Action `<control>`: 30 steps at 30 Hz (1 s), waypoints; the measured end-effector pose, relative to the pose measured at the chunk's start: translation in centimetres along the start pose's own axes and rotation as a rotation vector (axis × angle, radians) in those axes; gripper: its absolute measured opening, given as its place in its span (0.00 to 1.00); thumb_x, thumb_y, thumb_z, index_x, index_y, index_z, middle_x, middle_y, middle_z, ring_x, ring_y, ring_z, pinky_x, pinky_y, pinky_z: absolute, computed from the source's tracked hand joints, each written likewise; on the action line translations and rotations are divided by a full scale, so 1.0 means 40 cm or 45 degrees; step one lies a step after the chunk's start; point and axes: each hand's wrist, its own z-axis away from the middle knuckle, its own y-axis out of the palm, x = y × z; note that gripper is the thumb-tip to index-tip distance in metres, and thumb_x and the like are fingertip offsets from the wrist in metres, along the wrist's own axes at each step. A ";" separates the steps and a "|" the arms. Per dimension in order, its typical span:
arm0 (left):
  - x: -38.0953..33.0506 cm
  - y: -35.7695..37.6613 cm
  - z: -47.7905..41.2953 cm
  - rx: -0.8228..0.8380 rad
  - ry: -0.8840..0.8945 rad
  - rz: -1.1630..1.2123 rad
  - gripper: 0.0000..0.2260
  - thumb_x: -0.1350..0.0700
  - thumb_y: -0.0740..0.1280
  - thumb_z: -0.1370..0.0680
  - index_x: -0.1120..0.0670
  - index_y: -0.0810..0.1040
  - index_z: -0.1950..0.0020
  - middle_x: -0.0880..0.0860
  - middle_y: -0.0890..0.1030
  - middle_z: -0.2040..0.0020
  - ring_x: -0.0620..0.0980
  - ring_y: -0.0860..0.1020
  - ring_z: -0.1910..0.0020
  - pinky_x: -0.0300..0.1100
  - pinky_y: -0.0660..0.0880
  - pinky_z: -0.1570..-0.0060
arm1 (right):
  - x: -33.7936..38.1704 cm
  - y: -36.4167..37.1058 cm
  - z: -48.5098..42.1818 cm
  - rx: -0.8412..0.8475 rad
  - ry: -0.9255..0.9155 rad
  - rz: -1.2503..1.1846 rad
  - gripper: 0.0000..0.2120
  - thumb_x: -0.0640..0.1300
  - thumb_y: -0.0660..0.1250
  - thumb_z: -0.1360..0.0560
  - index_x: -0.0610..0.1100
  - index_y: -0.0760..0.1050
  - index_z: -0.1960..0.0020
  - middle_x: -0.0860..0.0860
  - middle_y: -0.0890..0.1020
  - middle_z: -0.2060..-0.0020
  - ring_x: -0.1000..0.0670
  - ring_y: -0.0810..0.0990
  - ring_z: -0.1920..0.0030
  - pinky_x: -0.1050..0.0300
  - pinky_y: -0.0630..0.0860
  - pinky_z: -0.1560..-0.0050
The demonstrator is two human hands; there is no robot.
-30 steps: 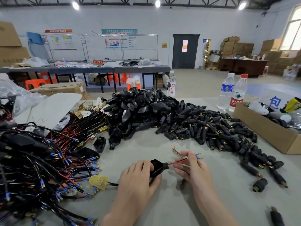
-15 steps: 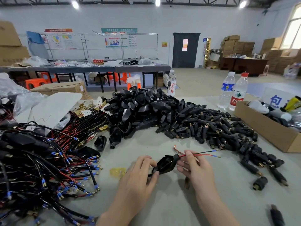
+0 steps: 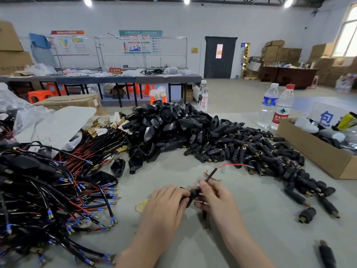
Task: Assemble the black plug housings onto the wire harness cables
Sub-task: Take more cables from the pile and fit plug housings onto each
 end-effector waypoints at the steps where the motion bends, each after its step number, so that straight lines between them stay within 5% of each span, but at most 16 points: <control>1: -0.003 0.000 0.000 -0.015 0.014 -0.019 0.11 0.48 0.57 0.20 0.47 0.78 0.49 0.41 0.78 0.54 0.45 0.77 0.55 0.43 0.70 0.51 | 0.000 0.004 0.001 0.013 -0.003 0.018 0.06 0.41 0.65 0.20 0.41 0.79 0.49 0.46 0.87 0.60 0.50 0.85 0.61 0.61 0.80 0.64; 9: 0.024 -0.005 0.006 -0.037 -0.250 -0.026 0.15 0.42 0.53 0.19 0.45 0.75 0.42 0.39 0.74 0.47 0.41 0.72 0.47 0.42 0.69 0.44 | 0.005 -0.020 -0.009 -0.227 -0.033 -0.038 0.09 0.46 0.63 0.18 0.40 0.76 0.48 0.46 0.87 0.60 0.50 0.84 0.66 0.61 0.79 0.69; 18: 0.066 0.008 0.018 0.057 -0.508 -0.009 0.18 0.42 0.54 0.18 0.44 0.70 0.30 0.38 0.73 0.37 0.38 0.67 0.38 0.37 0.60 0.38 | -0.006 -0.035 -0.019 -0.333 -0.036 -0.037 0.12 0.47 0.61 0.17 0.39 0.75 0.45 0.49 0.86 0.58 0.46 0.86 0.57 0.60 0.80 0.66; 24: 0.076 0.009 0.014 0.027 -0.560 0.147 0.14 0.46 0.60 0.19 0.43 0.72 0.33 0.35 0.73 0.49 0.38 0.70 0.45 0.39 0.62 0.40 | 0.000 -0.041 -0.016 -0.329 -0.003 -0.092 0.11 0.48 0.61 0.17 0.40 0.75 0.45 0.49 0.87 0.58 0.46 0.86 0.55 0.60 0.81 0.63; 30: 0.075 0.006 0.001 -0.099 -0.716 0.648 0.07 0.53 0.67 0.20 0.43 0.79 0.43 0.45 0.79 0.53 0.42 0.79 0.53 0.46 0.77 0.48 | 0.001 -0.017 -0.004 -0.148 0.041 -0.143 0.07 0.44 0.65 0.19 0.41 0.75 0.45 0.42 0.85 0.56 0.47 0.87 0.56 0.62 0.81 0.62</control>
